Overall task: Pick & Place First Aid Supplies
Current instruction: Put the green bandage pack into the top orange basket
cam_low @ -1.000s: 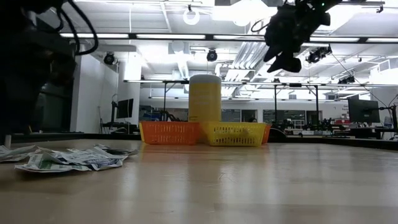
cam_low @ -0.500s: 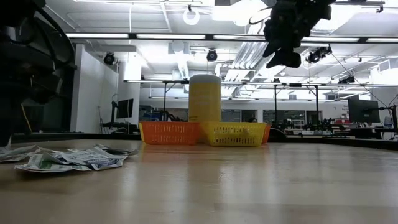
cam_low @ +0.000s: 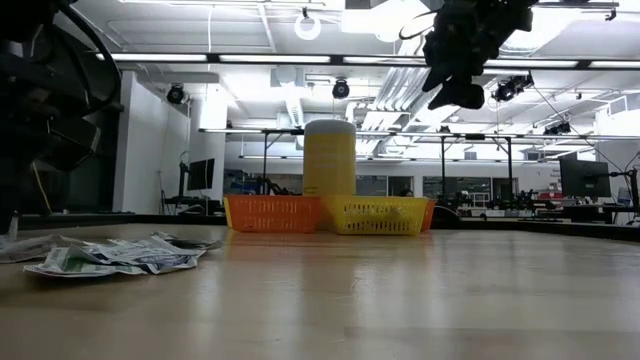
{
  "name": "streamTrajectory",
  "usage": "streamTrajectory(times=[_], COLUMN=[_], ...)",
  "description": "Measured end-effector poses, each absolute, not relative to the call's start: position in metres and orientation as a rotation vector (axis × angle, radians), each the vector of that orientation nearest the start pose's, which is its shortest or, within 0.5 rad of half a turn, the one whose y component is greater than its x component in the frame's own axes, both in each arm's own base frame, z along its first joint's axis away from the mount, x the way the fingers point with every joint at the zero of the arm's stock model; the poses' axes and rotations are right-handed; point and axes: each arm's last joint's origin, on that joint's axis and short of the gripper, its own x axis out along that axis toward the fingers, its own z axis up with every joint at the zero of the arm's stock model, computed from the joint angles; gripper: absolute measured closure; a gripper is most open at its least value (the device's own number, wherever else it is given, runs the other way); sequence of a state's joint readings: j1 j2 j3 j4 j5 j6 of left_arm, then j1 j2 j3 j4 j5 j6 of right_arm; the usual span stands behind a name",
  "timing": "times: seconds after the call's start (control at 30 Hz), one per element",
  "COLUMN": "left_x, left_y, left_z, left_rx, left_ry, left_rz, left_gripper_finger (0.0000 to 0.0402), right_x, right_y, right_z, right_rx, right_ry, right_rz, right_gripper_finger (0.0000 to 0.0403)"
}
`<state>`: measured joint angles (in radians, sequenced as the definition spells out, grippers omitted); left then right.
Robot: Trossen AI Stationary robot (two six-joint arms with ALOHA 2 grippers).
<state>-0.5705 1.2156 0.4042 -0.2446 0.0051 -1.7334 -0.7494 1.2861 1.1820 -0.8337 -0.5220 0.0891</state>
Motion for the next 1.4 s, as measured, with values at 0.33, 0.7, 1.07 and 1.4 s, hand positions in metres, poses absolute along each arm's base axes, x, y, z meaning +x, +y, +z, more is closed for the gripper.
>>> streamTrajectory(times=[0.33,0.7,1.07,1.4], left_x=[0.157,0.157,0.155,0.165], left_y=[-0.101,-0.100,-0.095,-0.089], left_z=[0.129,0.131,0.164,0.208], left_rx=[-1.226,-1.224,-1.120,-0.883], left_ry=[1.144,1.121,1.053,0.755], left_rz=[0.504,0.497,0.565,0.671], left_gripper_finger=[0.0371,0.0400,0.0401,0.0401], right_x=[0.193,0.193,0.192,0.194], right_y=[-0.160,-0.160,-0.159,-0.157], right_z=[0.316,0.316,0.315,0.315], right_rx=[0.644,0.650,0.648,0.625], right_ry=[0.750,0.758,0.769,0.773], right_rz=[-0.245,-0.243,-0.237,-0.219], right_gripper_finger=[0.0206,0.0206,0.0205,0.0205])
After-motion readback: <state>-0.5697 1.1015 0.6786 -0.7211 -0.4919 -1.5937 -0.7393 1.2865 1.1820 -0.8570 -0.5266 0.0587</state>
